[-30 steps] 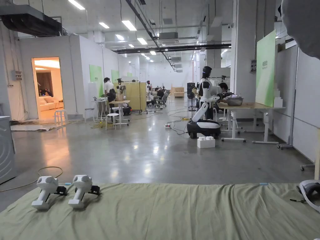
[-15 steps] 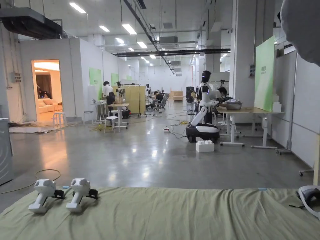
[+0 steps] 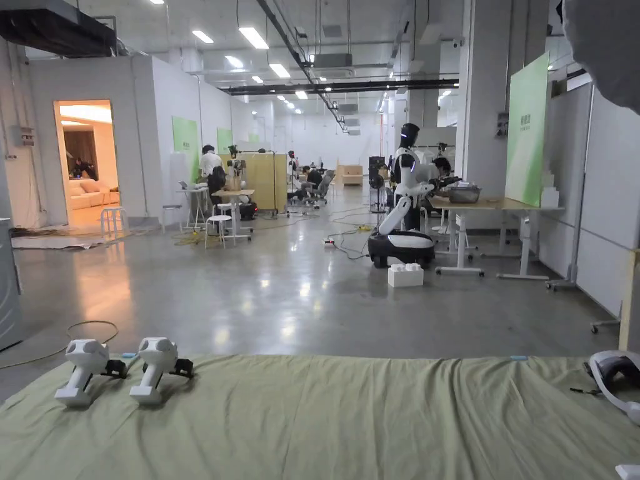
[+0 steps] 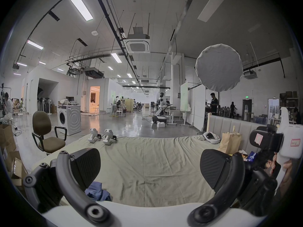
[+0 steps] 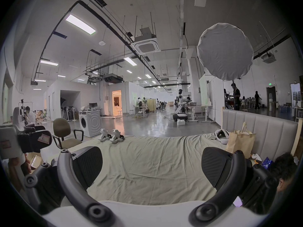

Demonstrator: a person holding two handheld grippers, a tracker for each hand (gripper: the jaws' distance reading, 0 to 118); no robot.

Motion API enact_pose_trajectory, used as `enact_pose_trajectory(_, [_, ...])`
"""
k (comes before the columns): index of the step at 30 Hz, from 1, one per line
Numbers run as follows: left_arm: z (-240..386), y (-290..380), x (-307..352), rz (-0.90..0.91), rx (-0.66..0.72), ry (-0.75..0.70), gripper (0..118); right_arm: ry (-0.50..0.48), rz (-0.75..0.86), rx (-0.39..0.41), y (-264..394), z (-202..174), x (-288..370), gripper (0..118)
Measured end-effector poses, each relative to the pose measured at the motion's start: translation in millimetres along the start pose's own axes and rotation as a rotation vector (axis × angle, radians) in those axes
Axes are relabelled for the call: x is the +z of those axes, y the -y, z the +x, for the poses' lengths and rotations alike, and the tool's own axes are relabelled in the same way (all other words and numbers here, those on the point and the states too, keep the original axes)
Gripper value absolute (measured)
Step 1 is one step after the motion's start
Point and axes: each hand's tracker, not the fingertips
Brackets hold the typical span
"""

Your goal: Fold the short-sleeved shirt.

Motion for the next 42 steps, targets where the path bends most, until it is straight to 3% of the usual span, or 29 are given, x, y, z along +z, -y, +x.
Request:
enact_pose_trajectory(15, [-3,58,-33,-0.187,0.061,0.013,118,0.045,-0.208,-0.006,56,7,-28,118])
enact_pose_trajectory(22, [-1,76,-43,-0.245,0.073,0.028,118,0.067,-0.282,0.027,75,7,-37,118])
enact_pose_trajectory(33, [4,60,-24,-0.21,0.026,0.028,118,0.045,-0.267,0.004,66,2,-25,118])
enact_pose_trajectory(42, [6,42,4,-0.141,0.038,0.025,118,0.042,-0.211,0.039,53,-4,3,118])
